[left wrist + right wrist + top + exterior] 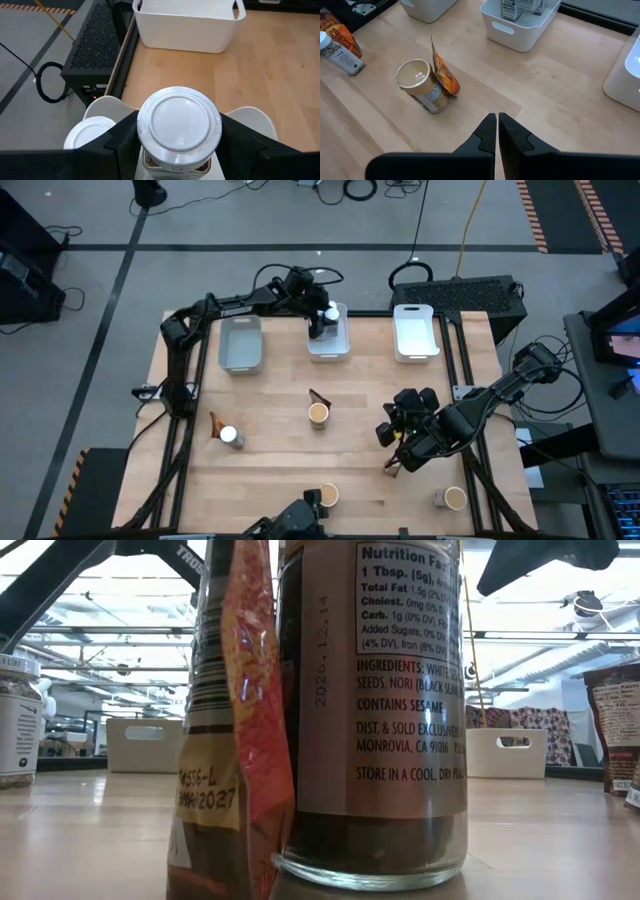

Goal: Sort spices by type
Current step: Put the white seasoning bottle into the left white bin

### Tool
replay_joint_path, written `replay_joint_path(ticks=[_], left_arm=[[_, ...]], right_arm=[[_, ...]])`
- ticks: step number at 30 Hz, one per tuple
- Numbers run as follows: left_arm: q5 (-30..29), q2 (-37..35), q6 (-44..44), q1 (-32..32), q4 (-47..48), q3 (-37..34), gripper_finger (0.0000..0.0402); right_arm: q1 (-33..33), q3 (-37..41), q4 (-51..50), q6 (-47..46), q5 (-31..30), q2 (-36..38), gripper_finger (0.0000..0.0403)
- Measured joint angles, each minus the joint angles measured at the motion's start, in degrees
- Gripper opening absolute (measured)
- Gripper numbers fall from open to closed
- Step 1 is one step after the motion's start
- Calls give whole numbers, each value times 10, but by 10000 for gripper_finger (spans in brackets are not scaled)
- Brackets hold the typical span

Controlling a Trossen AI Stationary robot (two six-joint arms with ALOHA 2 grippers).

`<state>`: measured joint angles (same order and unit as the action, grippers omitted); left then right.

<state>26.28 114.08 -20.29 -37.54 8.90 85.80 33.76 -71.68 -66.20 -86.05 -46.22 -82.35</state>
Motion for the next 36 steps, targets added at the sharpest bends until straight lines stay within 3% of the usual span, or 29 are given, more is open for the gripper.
replay_joint_path(ticks=[36], left_arm=[[-42,0,-42,-3,14,0,210]], right_arm=[[0,0,39,3,0,0,0]])
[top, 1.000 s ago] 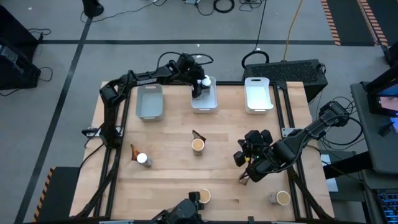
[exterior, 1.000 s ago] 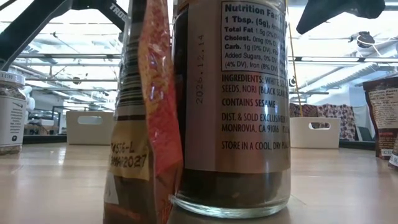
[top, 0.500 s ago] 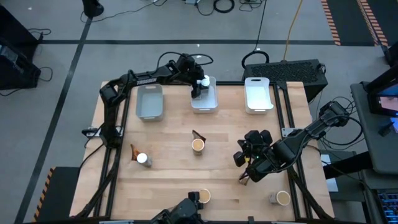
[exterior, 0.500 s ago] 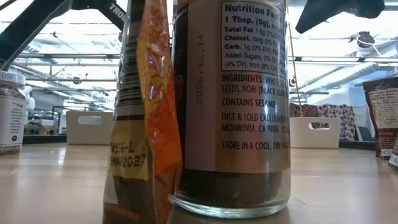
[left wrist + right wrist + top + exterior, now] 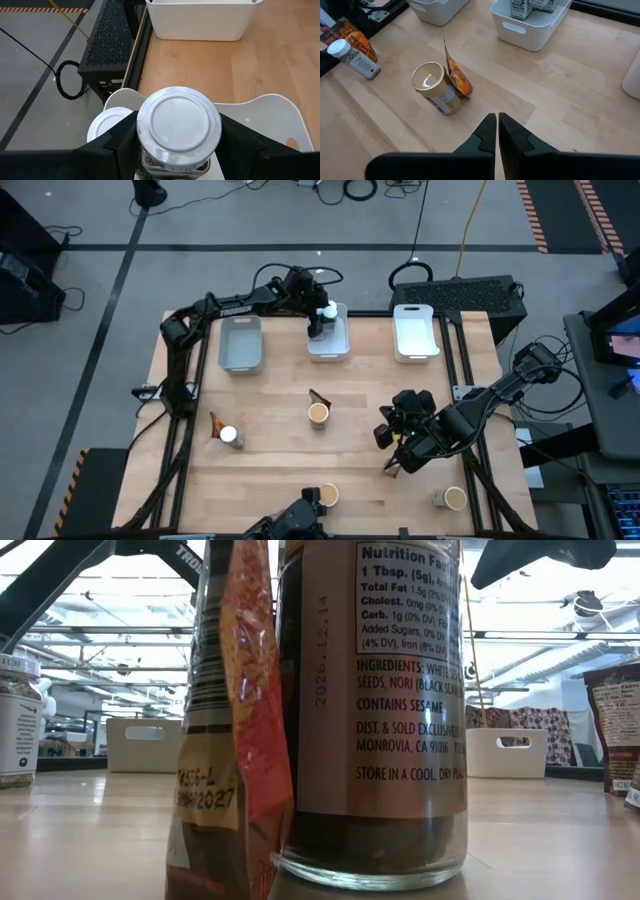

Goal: Sort spices by type
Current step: Put the white seasoning bottle into the left white bin

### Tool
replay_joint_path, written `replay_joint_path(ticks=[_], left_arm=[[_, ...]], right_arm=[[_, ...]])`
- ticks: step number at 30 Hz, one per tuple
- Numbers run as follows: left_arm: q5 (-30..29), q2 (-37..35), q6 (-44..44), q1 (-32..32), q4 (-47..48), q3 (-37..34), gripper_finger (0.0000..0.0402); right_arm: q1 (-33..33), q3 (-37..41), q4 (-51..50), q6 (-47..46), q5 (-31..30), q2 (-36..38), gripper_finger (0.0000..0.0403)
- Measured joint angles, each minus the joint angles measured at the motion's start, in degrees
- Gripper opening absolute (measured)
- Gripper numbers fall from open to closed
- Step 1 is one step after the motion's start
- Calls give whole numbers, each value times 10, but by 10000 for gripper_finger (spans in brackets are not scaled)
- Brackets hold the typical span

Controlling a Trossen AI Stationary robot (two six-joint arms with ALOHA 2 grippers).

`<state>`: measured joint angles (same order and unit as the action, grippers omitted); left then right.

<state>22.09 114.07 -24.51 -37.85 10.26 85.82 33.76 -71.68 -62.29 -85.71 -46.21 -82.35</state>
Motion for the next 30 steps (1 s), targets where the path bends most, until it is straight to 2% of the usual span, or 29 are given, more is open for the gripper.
replay_joint_path(ticks=[18,24,30], left_arm=[[-16,22,-3,5,8,1,211],[-53,22,-3,12,7,1,264],[-60,22,-2,16,7,1,272]], right_arm=[[0,0,18,11,-1,0,0],[0,0,21,16,-1,0,0],[0,0,21,16,1,0,0]])
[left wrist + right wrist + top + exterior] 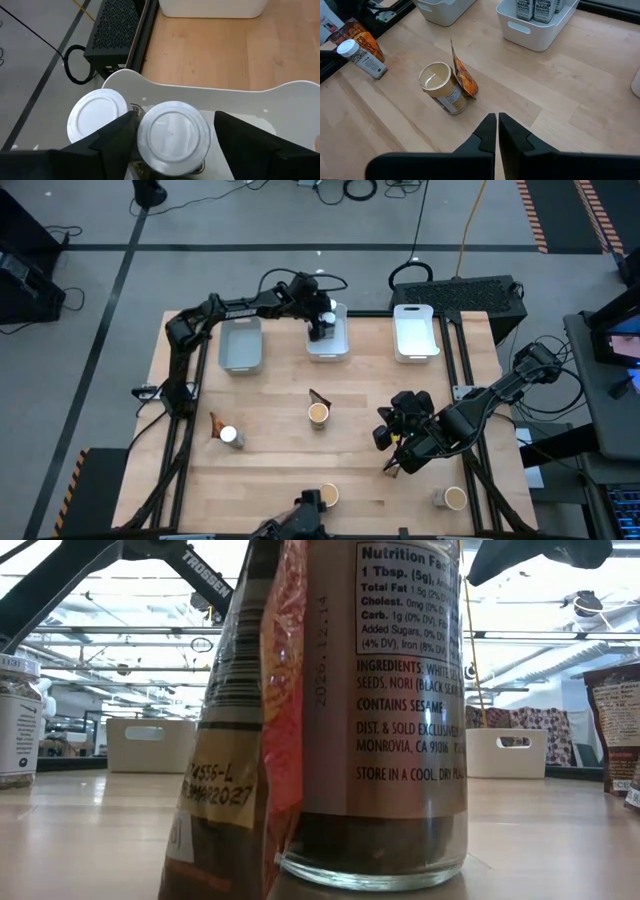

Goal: Sort spices by type
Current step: Put the white seasoning bottle into the left white bin

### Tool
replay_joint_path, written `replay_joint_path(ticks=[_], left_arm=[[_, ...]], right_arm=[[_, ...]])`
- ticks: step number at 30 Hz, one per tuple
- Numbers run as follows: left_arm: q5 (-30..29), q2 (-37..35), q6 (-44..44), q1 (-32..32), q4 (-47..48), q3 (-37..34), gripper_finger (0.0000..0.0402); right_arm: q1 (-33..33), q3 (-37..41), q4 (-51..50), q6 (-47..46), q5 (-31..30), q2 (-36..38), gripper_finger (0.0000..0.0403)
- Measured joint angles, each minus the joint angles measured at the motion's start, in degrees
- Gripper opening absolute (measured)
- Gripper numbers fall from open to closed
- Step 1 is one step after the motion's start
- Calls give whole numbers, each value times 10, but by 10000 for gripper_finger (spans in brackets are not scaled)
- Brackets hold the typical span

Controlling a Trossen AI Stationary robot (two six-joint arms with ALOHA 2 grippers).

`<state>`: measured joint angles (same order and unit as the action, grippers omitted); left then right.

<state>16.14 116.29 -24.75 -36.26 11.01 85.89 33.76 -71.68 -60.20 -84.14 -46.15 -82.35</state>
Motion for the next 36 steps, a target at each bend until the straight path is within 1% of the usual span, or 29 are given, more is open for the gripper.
replay_joint_path(ticks=[7,9,15,20,23,27,30,36], left_arm=[[0,-6,1,8,-1,1,274],[0,-6,3,11,6,11,275],[0,-6,4,21,22,60,275],[-2,-19,4,35,46,108,275],[-2,-35,4,45,82,135,276],[-2,-75,8,60,142,142,276],[0,-114,33,71,207,143,276],[1,-188,54,100,411,142,276]], right_arm=[[1,0,0,0,0,0,0],[1,0,1,6,0,0,0],[1,0,4,16,0,0,0],[1,0,9,28,0,0,0],[1,0,10,31,6,0,0],[1,0,17,46,17,0,0],[1,0,22,61,24,0,0],[1,0,37,91,30,0,0]])
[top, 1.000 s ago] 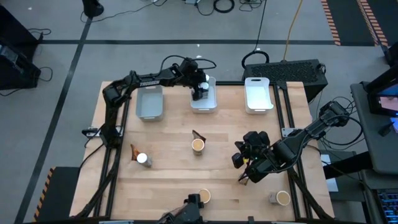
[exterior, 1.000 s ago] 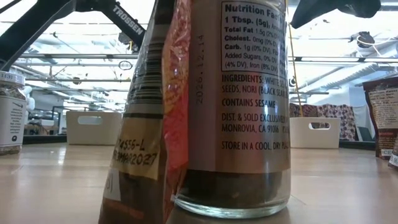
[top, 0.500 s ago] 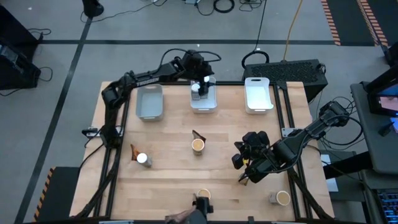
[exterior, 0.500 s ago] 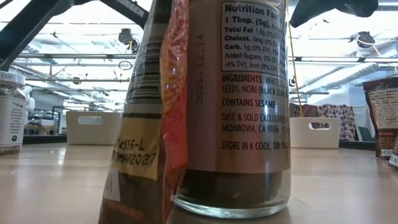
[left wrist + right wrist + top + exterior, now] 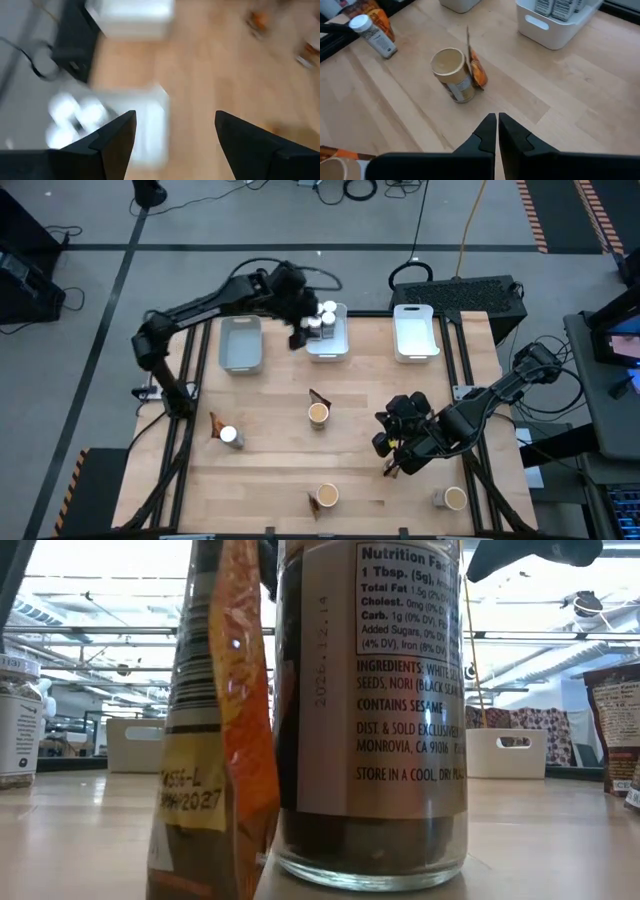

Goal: Sort spices by type
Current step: Put the white seasoning bottle into the left white bin

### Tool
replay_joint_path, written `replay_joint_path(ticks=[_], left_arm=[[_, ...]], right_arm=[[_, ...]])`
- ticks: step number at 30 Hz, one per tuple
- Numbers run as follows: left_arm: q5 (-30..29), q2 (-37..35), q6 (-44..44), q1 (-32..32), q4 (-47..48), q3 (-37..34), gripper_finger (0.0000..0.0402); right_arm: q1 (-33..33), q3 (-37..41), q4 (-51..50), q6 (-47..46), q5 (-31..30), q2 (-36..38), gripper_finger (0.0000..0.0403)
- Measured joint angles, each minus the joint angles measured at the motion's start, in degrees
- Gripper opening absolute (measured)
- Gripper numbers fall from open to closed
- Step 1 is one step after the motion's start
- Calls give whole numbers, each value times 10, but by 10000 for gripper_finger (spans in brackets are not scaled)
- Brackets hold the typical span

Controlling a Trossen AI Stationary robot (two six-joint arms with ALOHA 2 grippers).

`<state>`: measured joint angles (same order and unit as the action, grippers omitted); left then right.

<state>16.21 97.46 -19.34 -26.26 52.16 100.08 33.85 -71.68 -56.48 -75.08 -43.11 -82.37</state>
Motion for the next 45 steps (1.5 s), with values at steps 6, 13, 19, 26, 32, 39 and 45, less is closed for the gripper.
replay_joint_path(ticks=[6,13,19,26,32,39,45], left_arm=[[-32,-77,57,48,181,-1,276],[-93,-168,189,140,305,-38,276],[-94,-246,309,229,311,-146,276],[-90,-299,341,332,278,-288,276],[-79,-301,341,392,238,-354,276],[-61,-301,398,417,186,-394,276],[-57,-301,430,427,187,-416,276]], right_arm=[[0,0,45,65,0,0,0],[0,0,89,149,-5,-13,0],[-5,0,101,173,-5,-38,0],[-18,0,153,212,-3,-68,0],[-31,0,191,252,0,-69,0],[-49,0,190,259,16,-69,0],[-58,0,190,270,30,-69,0]])
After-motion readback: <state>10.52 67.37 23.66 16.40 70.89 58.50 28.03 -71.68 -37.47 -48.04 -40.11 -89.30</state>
